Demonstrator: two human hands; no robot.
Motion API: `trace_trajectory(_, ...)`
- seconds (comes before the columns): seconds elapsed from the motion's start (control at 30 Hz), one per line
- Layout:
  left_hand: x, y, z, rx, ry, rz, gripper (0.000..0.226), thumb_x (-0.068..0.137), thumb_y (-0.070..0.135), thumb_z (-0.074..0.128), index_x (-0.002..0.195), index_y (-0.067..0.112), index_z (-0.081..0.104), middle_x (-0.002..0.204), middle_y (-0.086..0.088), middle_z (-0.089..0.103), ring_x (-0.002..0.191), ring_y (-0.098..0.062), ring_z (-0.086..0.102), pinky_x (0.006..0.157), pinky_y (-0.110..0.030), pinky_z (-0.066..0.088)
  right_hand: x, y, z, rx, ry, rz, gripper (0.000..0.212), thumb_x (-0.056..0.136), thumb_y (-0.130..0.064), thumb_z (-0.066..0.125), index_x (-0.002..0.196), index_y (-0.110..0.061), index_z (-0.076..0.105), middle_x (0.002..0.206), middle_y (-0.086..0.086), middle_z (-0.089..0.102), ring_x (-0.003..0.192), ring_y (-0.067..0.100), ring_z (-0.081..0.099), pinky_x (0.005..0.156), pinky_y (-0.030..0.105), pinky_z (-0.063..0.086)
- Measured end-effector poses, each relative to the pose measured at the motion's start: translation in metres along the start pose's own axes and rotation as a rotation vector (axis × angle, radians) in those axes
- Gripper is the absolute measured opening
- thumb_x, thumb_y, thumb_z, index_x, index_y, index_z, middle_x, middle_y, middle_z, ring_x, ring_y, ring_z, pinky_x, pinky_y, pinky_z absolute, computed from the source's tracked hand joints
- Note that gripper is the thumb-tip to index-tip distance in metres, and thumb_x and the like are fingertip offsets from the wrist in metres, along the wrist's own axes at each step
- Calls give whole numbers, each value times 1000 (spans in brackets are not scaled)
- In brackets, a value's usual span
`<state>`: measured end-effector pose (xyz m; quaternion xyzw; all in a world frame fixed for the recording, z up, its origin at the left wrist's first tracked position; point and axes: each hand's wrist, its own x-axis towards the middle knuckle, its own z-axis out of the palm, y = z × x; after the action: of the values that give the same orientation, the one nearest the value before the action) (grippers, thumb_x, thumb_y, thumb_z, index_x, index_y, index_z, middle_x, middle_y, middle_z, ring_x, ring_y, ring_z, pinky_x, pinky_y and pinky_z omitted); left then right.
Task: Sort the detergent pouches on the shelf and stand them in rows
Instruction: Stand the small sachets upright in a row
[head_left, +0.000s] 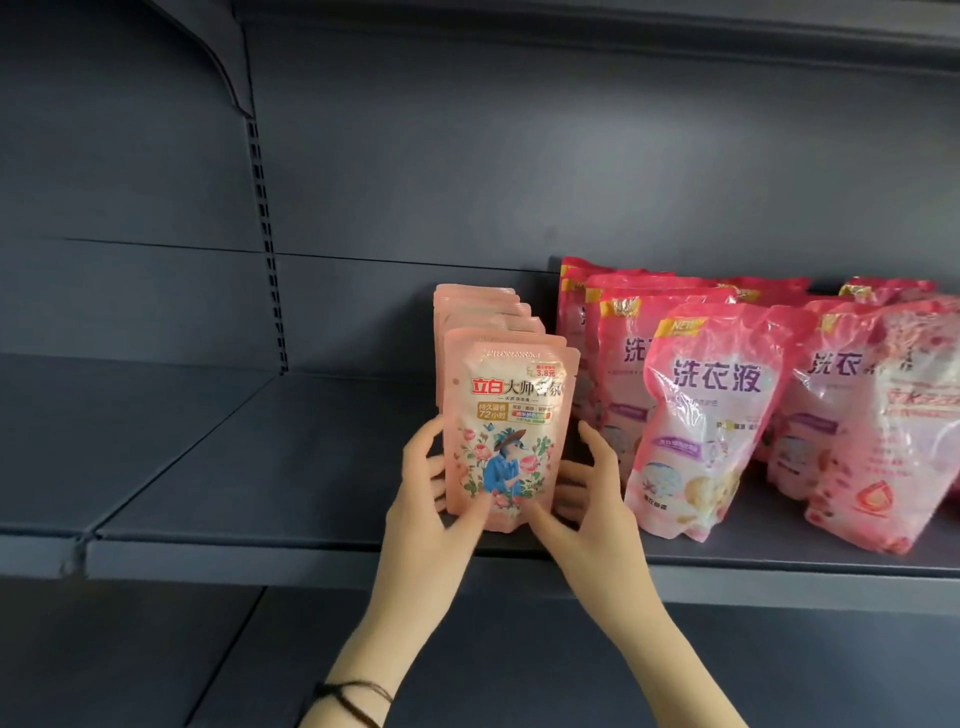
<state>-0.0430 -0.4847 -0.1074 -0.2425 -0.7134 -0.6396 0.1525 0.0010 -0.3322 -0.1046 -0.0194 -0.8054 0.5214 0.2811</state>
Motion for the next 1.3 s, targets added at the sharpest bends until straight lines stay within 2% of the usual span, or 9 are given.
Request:
trace_trajectory(0.13, -6, -4, 4, 212, 6, 63, 91, 81, 13, 74, 135, 61, 19, 136, 16, 44, 118, -2, 53, 83, -13, 53, -3, 1, 7, -145, -17, -79, 100, 78, -6, 76, 144, -48, 13, 106, -25, 58, 94, -6, 61, 74, 14, 53)
trace_trajectory(0.3, 3, -9, 9, 314, 6, 89, 90, 85, 9, 68, 143, 47, 12, 128, 21, 28, 109, 32, 32, 73, 6, 38, 5, 1, 16, -202, 28, -62, 97, 81, -9, 73, 144, -48, 10, 120, -16, 58, 97, -3, 62, 79, 20, 56)
trace_trajectory(0.53, 7, -14, 5, 383, -11, 112, 90, 84, 10, 70, 144, 46, 12, 136, 11, 33, 106, 21, 42, 73, 5, 40, 10, 3, 21, -197, 5, -73, 92, 81, -9, 73, 141, -47, 14, 121, -17, 57, 102, -1, 61, 83, 21, 55)
trace_trajectory(0.63, 9, -13, 0, 401, -31, 96, 85, 83, 17, 72, 139, 46, 15, 136, 13, 38, 105, 7, 51, 69, 1, 44, 12, 4, 14, -232, -9, -58, 63, 83, -18, 72, 129, -36, 32, 110, -15, 60, 95, -1, 61, 77, 20, 55)
trace_trajectory(0.77, 13, -8, -17, 716, -59, 120, 59, 86, 40, 64, 131, 30, 27, 127, 9, 56, 102, -5, 62, 56, -3, 40, 14, -1, -2, -599, -42, -176, 15, 94, -35, 54, 104, -23, 53, 96, -8, 61, 80, 7, 60, 61, 21, 51)
trace_trajectory(0.87, 14, 0, -33, 1023, -108, 239, 42, 88, 53, 50, 121, 29, 41, 103, 11, 63, 82, -5, 62, 50, -8, 34, 17, -7, -11, -830, -140, -288, 24, 96, -44, 44, 97, -22, 56, 86, -8, 57, 70, 9, 54, 50, 20, 40)
trace_trajectory(1.0, 18, 10, -47, 1284, -224, 369, 40, 90, 59, 33, 112, 31, 51, 91, 12, 60, 85, -8, 57, 60, -23, 41, 18, -21, -20, -1044, -275, -407, 36, 94, -53, 41, 98, -21, 58, 82, -7, 54, 67, 12, 45, 50, 24, 29)
trace_trajectory(1.1, 28, 20, -55, 1323, -354, 450, 44, 91, 62, 30, 112, 31, 52, 86, 11, 56, 83, -9, 53, 61, -26, 41, 21, -39, -29, -1146, -393, -448, 44, 94, -56, 37, 99, -18, 59, 86, -3, 59, 70, 16, 53, 52, 28, 37)
trace_trajectory(1.3, 29, 40, -48, 1312, -500, 631, 52, 89, 69, 26, 116, 32, 51, 93, 13, 62, 78, -7, 57, 53, -22, 32, 13, -65, -53, -1274, -474, -383, 48, 93, -60, 36, 108, -20, 59, 89, 0, 63, 74, 21, 58, 47, 26, 28)
